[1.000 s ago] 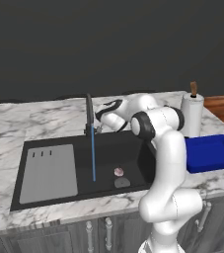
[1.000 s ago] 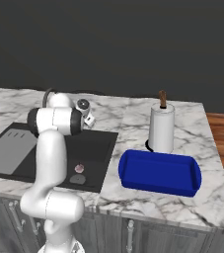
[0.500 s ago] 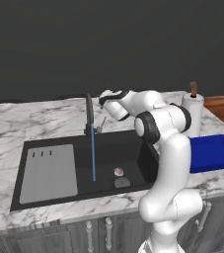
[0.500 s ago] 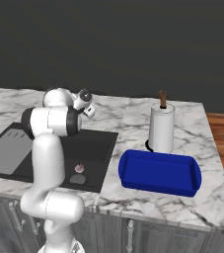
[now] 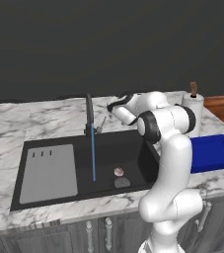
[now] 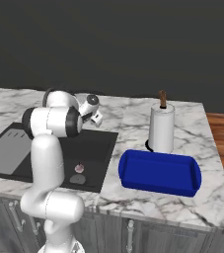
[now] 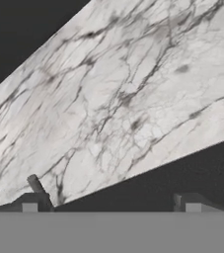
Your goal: Pick up all produce items and place them in the sink. Turn on the sink faucet to wash them. Then turn the sink off and put them in the tray.
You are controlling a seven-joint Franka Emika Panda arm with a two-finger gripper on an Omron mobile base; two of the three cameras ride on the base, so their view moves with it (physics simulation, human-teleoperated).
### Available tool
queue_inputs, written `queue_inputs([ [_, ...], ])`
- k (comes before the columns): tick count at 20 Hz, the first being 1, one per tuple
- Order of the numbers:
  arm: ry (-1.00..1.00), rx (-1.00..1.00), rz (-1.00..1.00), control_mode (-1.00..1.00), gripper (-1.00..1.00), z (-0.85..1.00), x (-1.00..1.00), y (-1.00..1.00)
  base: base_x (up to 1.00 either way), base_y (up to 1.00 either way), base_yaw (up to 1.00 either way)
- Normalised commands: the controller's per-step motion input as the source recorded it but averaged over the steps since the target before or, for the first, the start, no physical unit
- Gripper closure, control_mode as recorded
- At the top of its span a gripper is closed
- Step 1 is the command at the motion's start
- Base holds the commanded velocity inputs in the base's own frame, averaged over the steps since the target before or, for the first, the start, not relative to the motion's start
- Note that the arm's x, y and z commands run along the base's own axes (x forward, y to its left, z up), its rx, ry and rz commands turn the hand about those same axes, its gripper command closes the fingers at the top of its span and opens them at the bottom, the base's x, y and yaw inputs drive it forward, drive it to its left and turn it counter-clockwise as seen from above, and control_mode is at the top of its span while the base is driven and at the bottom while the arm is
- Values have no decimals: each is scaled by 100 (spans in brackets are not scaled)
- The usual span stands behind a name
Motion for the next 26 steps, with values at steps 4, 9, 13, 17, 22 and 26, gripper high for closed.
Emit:
queue_inputs([
  [4, 2, -2, 2, -100, -100, -29, -8, -11, 0, 0, 0],
  [9, 0, 0, 8, -100, -100, -31, 1, 0, 0, 0, 0],
  [13, 1, 0, 10, -100, -100, -43, 7, 0, 0, 0, 0],
  [17, 3, 0, 10, -100, -100, -44, 12, 0, 0, 0, 0],
  [22, 3, 0, 10, -100, -100, -27, 42, 0, 0, 0, 0],
  [26, 2, 0, 10, -100, -100, -11, 68, 0, 0, 0, 0],
])
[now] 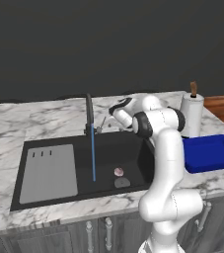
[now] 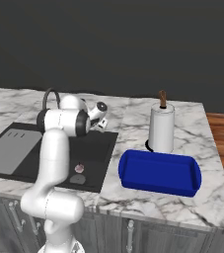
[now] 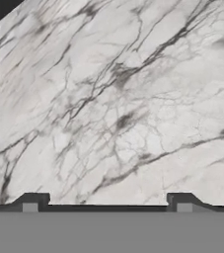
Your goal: Pick up all produce items and place them in the sink. Turn on the sink faucet to wash them. Then turn the sink off and put them in the tray.
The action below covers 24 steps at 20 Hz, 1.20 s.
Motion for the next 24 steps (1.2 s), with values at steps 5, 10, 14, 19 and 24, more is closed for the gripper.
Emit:
queue_inputs([
  [5, 5, 0, 9, -100, -100, -16, 55, 17, 0, 0, 0],
  [10, 6, -1, 8, -100, -100, -22, 13, 55, 0, 0, 0],
  [14, 6, -3, 7, -100, -100, -27, 2, 59, 0, 0, 0],
  [19, 4, -1, 6, -100, -100, -23, 0, 64, 0, 0, 0],
  [24, 2, 0, 6, -100, -100, -14, 0, 73, 0, 0, 0],
])
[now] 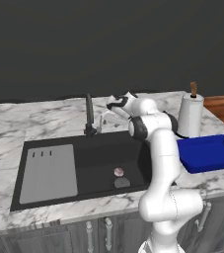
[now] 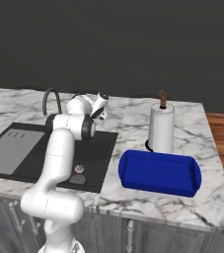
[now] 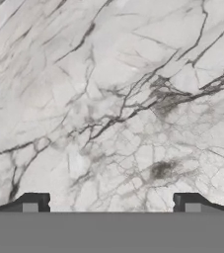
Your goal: Pick up all produce items and place them in the sink. Turn on the sink faucet to wash them. Then turn the sink off and put them in the tray.
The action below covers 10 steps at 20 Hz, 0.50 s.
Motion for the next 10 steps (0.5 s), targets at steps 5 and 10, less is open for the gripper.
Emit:
queue_inputs([
  [5, -1, -2, 2, -100, -100, 0, -1, 17, 0, 0, 0],
  [10, -5, -9, 0, -100, -100, 32, -45, -62, 0, 0, 0],
])
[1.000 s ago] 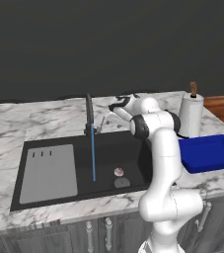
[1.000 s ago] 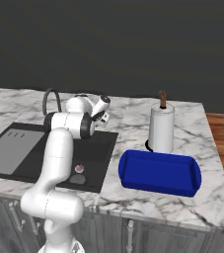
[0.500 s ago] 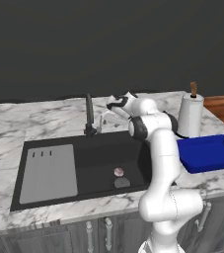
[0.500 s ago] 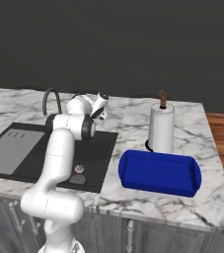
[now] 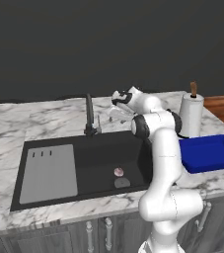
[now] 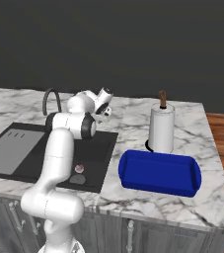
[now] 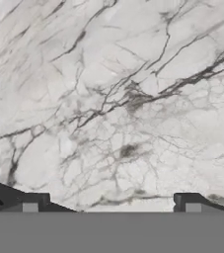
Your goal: Pick up all produce items and place them in the sink. Turn on the sink faucet to wash them. Then turn the sink off and put them in the tray.
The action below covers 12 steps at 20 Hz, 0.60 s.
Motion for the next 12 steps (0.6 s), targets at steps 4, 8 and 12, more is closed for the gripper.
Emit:
queue_inputs([
  [4, -1, -6, 0, -100, -100, 26, -93, -51, 0, 0, 0],
  [8, 1, -3, 0, -100, -100, 2, -100, -11, 0, 0, 0],
  [12, 5, -1, 0, -100, -100, -15, -100, 8, 0, 0, 0],
])
